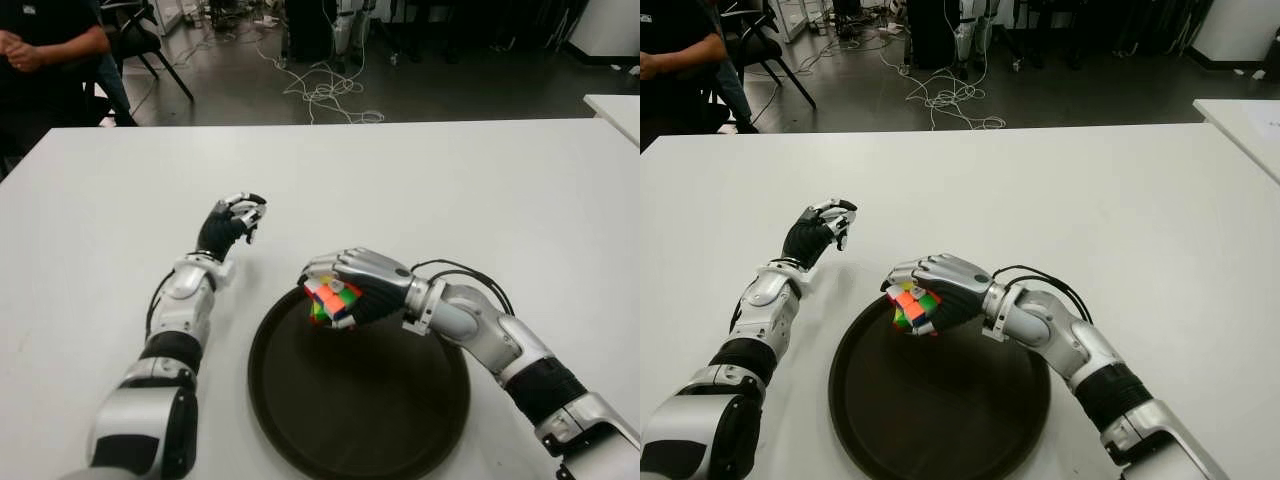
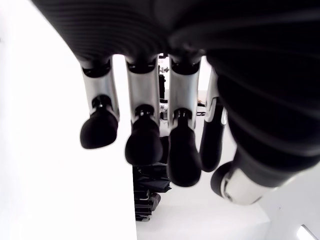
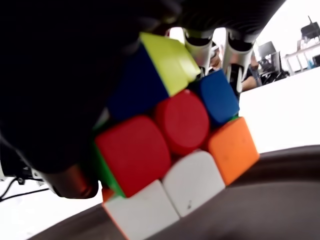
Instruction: Pick up the Rubik's Cube and put it in the plate
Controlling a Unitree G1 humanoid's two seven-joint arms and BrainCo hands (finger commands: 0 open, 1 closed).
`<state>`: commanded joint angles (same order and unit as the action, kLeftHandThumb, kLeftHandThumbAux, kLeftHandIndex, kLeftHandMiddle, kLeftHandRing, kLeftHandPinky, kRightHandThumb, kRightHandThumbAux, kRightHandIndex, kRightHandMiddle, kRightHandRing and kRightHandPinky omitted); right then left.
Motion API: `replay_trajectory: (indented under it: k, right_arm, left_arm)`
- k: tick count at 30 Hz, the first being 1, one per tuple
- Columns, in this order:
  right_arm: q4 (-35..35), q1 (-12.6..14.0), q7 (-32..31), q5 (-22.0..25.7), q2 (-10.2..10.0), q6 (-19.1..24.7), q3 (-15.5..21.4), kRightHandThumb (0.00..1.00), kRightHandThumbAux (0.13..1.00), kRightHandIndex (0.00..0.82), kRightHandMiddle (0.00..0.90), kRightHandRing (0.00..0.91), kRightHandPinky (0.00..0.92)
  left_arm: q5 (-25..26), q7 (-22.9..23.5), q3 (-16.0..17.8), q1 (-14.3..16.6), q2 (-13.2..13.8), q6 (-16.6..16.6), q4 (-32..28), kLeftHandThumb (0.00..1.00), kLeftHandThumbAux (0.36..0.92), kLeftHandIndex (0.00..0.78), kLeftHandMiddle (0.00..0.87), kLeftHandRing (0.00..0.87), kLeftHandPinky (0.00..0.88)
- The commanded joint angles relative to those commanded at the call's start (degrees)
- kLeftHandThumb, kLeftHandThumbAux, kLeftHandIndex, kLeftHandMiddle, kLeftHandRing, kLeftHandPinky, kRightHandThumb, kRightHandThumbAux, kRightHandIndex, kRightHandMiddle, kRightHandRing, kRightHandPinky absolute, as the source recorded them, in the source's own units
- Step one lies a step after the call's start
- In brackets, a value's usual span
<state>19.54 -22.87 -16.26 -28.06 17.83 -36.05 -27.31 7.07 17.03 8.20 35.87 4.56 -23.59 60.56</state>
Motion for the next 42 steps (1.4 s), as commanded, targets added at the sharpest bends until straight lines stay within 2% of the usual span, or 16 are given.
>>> replay_trajectory:
  k: [12,19,23,30,32,36,37,38,39,42]
  right_arm:
    - [-3.1,0.6,-8.6,5.1,0.2,4.6,0.2,0.827,0.697,0.395,0.461,0.421,0.378]
    - [-3.9,1.0,-9.5,5.9,0.0,5.1,0.5,0.831,0.693,0.415,0.452,0.407,0.384]
    - [-4.1,1.2,-9.6,6.4,-0.1,4.8,0.7,0.833,0.692,0.422,0.449,0.408,0.42]
    - [-3.8,1.5,-8.3,6.7,-0.6,3.7,1.2,0.829,0.695,0.396,0.471,0.458,0.474]
    - [-3.5,1.4,-8.0,6.6,-0.7,3.3,1.4,0.83,0.693,0.403,0.469,0.456,0.457]
    - [-2.8,1.3,-7.4,6.4,-0.7,2.4,1.4,0.833,0.691,0.429,0.446,0.392,0.374]
    - [-2.8,1.3,-7.4,6.4,-0.7,2.2,1.4,0.782,0.706,0.42,0.372,0.336,0.323]
    - [-2.7,1.4,-7.4,6.4,-0.7,1.9,1.4,0.764,0.711,0.416,0.345,0.316,0.305]
    - [-2.7,1.4,-7.3,6.4,-0.6,1.8,1.4,0.735,0.72,0.409,0.28,0.256,0.248]
    - [-2.5,1.5,-7.3,6.3,-0.5,1.4,1.4,0.697,0.731,0.401,0.184,0.164,0.149]
  left_arm:
    - [-0.2,0.1,-0.4,0.0,0.1,0.2,-0.2,0.683,0.719,0.432,0.738,0.756,0.763]
    - [0.2,0.2,-0.3,0.1,0.0,0.5,-0.3,0.683,0.719,0.432,0.739,0.757,0.764]
    - [0.2,0.2,-0.3,0.1,0.1,0.6,-0.2,0.683,0.719,0.432,0.741,0.758,0.768]
    - [-0.2,0.0,-0.6,0.1,0.3,0.7,-0.2,0.683,0.72,0.432,0.74,0.755,0.761]
    - [-0.3,-0.1,-0.6,0.1,0.4,0.8,-0.2,0.683,0.719,0.432,0.739,0.753,0.759]
    - [-0.4,-0.3,-0.7,0.1,0.4,0.9,-0.2,0.683,0.719,0.432,0.739,0.755,0.759]
    - [-0.4,-0.4,-0.8,0.1,0.4,0.9,-0.3,0.683,0.719,0.432,0.74,0.756,0.759]
    - [-0.4,-0.4,-0.8,0.0,0.4,0.8,-0.3,0.683,0.719,0.432,0.741,0.757,0.76]
    - [-0.4,-0.4,-0.8,0.0,0.4,0.8,-0.4,0.683,0.719,0.432,0.742,0.758,0.76]
    - [-0.4,-0.5,-0.8,-0.1,0.4,0.7,-0.4,0.683,0.719,0.432,0.743,0.759,0.761]
